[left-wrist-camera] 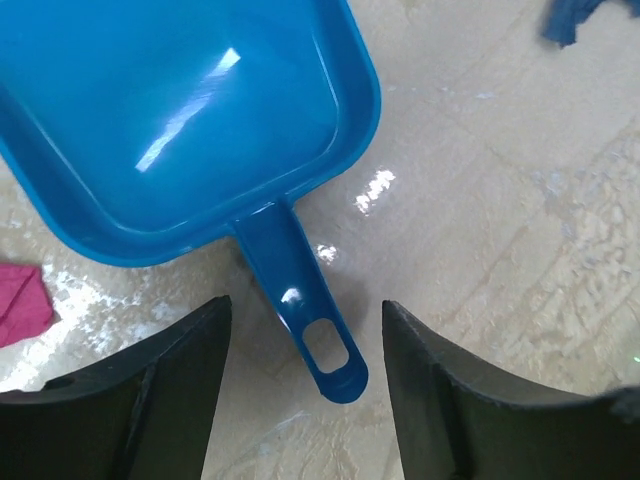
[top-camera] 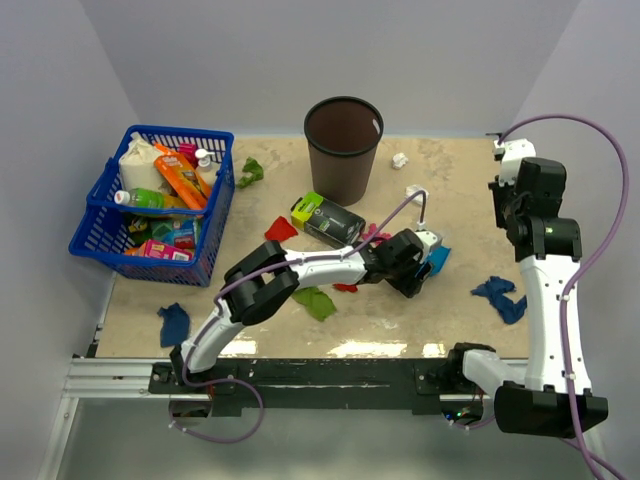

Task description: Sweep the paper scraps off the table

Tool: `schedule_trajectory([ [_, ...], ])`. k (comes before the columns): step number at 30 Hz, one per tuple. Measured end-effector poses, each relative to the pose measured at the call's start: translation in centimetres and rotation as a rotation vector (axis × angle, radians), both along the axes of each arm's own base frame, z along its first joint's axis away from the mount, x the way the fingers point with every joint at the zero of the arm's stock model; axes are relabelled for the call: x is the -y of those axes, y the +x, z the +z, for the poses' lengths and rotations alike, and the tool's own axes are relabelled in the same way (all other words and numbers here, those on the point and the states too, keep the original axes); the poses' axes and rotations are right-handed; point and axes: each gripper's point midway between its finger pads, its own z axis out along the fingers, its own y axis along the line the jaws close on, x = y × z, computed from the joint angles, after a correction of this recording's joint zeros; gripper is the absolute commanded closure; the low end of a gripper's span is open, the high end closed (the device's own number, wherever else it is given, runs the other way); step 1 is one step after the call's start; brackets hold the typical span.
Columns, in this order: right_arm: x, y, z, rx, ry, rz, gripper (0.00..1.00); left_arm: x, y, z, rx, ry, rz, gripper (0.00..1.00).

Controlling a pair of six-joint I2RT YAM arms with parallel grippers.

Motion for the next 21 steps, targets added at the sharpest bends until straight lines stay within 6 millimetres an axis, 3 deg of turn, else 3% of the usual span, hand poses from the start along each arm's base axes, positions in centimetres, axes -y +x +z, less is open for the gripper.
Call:
schedule_trajectory([
  [10,-0.4,-0.2,0.0,0.010,0.020,0.008,1.00,-1.5,0.8,-0.7,0.119,0.119,0.074,0.57],
  [16,-0.1,-0.5,0.2,0.019,0.023,-0.005,1.00,-1.9,1.1,-0.7,0.153,0.147,0.047,0.63],
  [21,-0.1,-0.3,-0.1,0.012,0.034,-0.002,1.00,-3.4,0.9,-0.8,0.168,0.191,-0.003,0.76],
])
